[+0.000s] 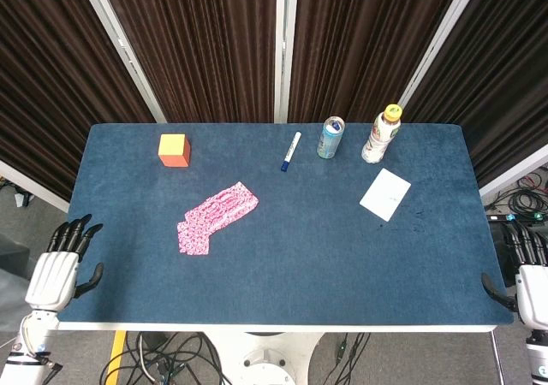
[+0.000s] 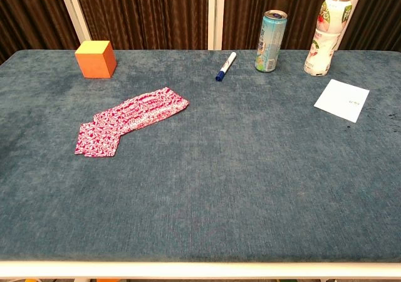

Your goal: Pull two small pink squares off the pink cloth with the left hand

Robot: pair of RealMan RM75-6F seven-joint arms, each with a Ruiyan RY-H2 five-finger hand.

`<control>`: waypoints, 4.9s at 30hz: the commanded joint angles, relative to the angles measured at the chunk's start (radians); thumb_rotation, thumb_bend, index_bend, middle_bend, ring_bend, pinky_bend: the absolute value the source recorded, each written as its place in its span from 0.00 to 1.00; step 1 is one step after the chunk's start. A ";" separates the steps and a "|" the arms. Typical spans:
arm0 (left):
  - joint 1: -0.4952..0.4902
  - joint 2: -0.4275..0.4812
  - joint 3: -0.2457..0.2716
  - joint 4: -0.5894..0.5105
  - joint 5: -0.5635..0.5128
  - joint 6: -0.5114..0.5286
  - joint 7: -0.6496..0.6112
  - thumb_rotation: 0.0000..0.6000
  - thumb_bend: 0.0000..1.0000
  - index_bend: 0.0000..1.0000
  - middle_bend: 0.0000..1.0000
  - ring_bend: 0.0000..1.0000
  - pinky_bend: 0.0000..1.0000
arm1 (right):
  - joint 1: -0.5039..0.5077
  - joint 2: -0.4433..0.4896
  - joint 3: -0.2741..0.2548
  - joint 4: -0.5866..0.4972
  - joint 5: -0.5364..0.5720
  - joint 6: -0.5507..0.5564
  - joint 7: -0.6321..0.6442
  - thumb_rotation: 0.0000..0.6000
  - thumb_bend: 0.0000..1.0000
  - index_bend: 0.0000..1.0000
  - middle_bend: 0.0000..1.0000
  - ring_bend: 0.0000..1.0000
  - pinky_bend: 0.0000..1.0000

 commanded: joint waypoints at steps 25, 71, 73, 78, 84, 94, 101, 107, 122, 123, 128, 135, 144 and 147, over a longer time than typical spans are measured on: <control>-0.023 -0.020 0.010 -0.008 -0.008 -0.043 0.107 1.00 0.55 0.10 1.00 0.96 0.95 | -0.002 -0.004 -0.004 0.026 0.016 -0.015 0.014 1.00 0.23 0.00 0.00 0.00 0.00; -0.414 -0.307 -0.003 0.186 -0.442 -0.550 0.461 1.00 0.62 0.12 1.00 0.97 0.94 | 0.010 0.013 0.012 0.020 0.044 -0.032 0.010 1.00 0.23 0.00 0.00 0.00 0.00; -0.422 -0.313 -0.001 0.196 -0.457 -0.557 0.467 1.00 0.62 0.13 1.00 0.97 0.94 | 0.010 0.012 0.012 0.022 0.046 -0.032 0.012 1.00 0.23 0.00 0.00 0.00 0.00; -0.433 -0.320 0.007 0.220 -0.496 -0.563 0.475 1.00 0.62 0.13 1.00 0.97 0.94 | 0.011 0.011 0.014 0.030 0.053 -0.039 0.017 1.00 0.23 0.00 0.00 0.00 0.00; -0.447 -0.319 0.003 0.256 -0.542 -0.569 0.468 1.00 0.62 0.13 1.00 0.97 0.94 | 0.018 0.003 0.013 0.039 0.059 -0.055 0.017 1.00 0.23 0.00 0.00 0.00 0.00; -0.489 -0.333 -0.029 0.382 -0.650 -0.619 0.448 1.00 0.62 0.13 1.00 0.97 0.94 | 0.024 0.002 0.018 0.026 0.066 -0.061 -0.002 1.00 0.23 0.00 0.00 0.00 0.00; -0.515 -0.327 -0.057 0.461 -0.711 -0.629 0.437 1.00 0.62 0.13 1.00 0.97 0.94 | 0.026 0.004 0.019 0.019 0.070 -0.063 -0.010 1.00 0.23 0.00 0.00 0.00 0.00; -0.525 -0.321 -0.080 0.497 -0.739 -0.607 0.426 1.00 0.62 0.13 1.00 0.97 0.94 | 0.028 0.004 0.019 0.015 0.069 -0.064 -0.016 1.00 0.23 0.00 0.00 0.00 0.00; -0.499 -0.311 0.022 0.246 -0.530 -0.522 0.444 1.00 0.63 0.13 1.00 0.97 0.94 | 0.034 0.005 0.021 0.011 0.066 -0.066 -0.013 1.00 0.23 0.00 0.00 0.00 0.00; -0.502 -0.318 0.026 0.235 -0.537 -0.526 0.455 1.00 0.64 0.13 1.00 0.97 0.94 | 0.032 0.009 0.022 0.009 0.065 -0.062 -0.013 1.00 0.23 0.00 0.00 0.00 0.00; -0.507 -0.341 0.032 0.221 -0.550 -0.512 0.488 1.00 0.64 0.13 1.00 0.97 0.94 | 0.025 0.017 0.022 0.009 0.069 -0.054 -0.004 1.00 0.23 0.00 0.00 0.00 0.00; -0.513 -0.343 0.039 0.223 -0.574 -0.514 0.508 1.00 0.64 0.13 1.00 0.97 0.94 | 0.026 0.012 0.020 0.023 0.072 -0.062 0.011 1.00 0.23 0.00 0.00 0.00 0.00; -0.501 -0.321 0.070 0.112 -0.526 -0.497 0.492 1.00 0.64 0.13 1.00 0.97 0.94 | 0.030 0.006 0.019 0.024 0.069 -0.067 0.006 1.00 0.23 0.00 0.00 0.00 0.00; -0.495 -0.323 0.086 0.081 -0.507 -0.487 0.498 1.00 0.64 0.13 1.00 0.97 0.94 | 0.031 0.005 0.019 0.022 0.068 -0.066 0.006 1.00 0.23 0.00 0.00 0.00 0.00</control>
